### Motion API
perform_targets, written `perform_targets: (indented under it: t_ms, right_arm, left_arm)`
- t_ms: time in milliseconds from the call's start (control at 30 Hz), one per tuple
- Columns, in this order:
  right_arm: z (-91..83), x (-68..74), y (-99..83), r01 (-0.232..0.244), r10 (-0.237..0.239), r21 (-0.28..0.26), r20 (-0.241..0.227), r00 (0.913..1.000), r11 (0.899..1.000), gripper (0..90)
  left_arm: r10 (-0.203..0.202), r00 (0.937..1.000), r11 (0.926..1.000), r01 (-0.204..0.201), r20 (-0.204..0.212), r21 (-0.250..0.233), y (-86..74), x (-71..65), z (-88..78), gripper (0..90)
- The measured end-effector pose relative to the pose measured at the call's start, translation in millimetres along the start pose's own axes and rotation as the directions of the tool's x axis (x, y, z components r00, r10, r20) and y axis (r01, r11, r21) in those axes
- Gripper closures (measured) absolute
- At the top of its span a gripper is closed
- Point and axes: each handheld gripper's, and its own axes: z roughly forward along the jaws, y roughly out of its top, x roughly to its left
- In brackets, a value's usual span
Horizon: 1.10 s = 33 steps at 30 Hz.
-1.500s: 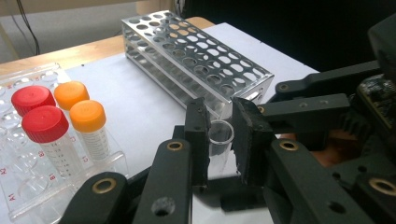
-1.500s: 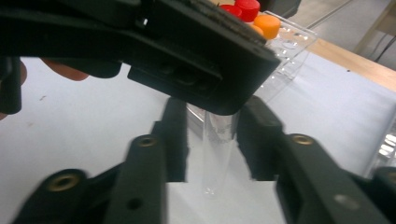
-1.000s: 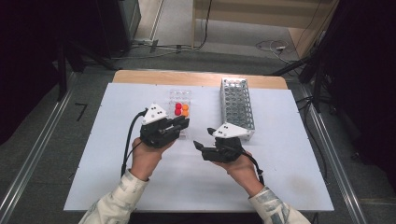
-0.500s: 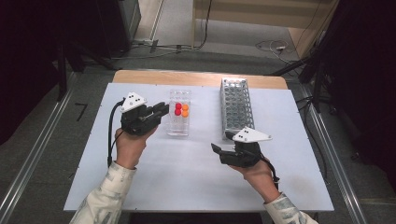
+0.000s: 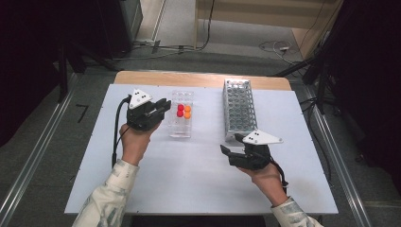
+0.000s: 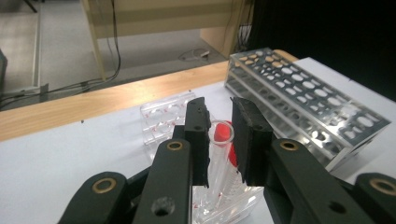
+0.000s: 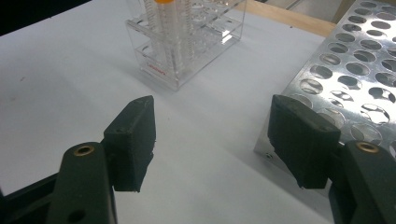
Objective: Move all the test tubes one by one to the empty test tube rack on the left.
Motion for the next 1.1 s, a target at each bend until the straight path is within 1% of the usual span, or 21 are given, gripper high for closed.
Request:
perform_targets:
  t_ms: [100, 167, 333, 433, 567, 833, 933, 1100]
  right_arm:
    - [0.7, -0.8, -0.4, -0.006, 0.006, 0.005, 0.003, 1.0, 1.0, 30.9]
    - [0.4, -0.8, -0.4, -0.004, 0.004, 0.002, 0.002, 1.0, 1.0, 31.0]
    - [-0.8, -1.0, -0.7, -0.006, 0.006, 0.001, 0.009, 0.9999, 1.0, 31.0]
    - [-1.3, -0.6, -1.4, 0.001, -0.001, 0.002, 0.013, 0.9999, 1.0, 31.0]
    - [-0.9, -1.0, -2.1, -0.003, 0.003, 0.005, 0.012, 0.9999, 1.0, 31.0]
    - [-0.5, -0.7, -2.4, -0.003, 0.003, 0.007, 0.013, 0.9999, 1.0, 31.0]
    - [-0.6, -0.7, -2.2, 0.0, 0.0, 0.003, 0.014, 0.9999, 1.0, 31.0]
    - [-0.1, -2.7, -3.1, -0.008, 0.008, 0.001, 0.022, 0.9997, 1.0, 31.0]
  left_arm:
    - [0.01, 1.0, 0.9999, -0.01, -0.002, 0.007, -2.5, -1.7, 3.7, 77.3]
    - [0.024, 0.9997, 0.9996, -0.024, -0.002, 0.013, -4.4, -3.0, 6.5, 77.2]
    - [0.053, 0.9984, 0.9975, -0.051, -0.022, 0.048, -15.9, -7.3, 18.8, 77.1]
    - [0.05, 0.9985, 0.9972, -0.049, -0.023, 0.057, -19.6, -7.9, 22.6, 77.0]
    - [0.051, 0.9985, 0.997, -0.049, -0.022, 0.059, -20.1, -8.7, 22.6, 76.2]
    - [0.037, 0.9993, 0.9985, -0.036, -0.011, 0.042, -18.1, -8.1, 16.9, 71.7]
    - [0.03, 0.9995, 0.9988, -0.03, -0.004, 0.038, -17.6, -7.9, 14.8, 71.6]
    - [0.014, 0.9998, 0.9991, -0.014, 0.014, 0.04, -17.2, -8.4, 11.0, 68.6]
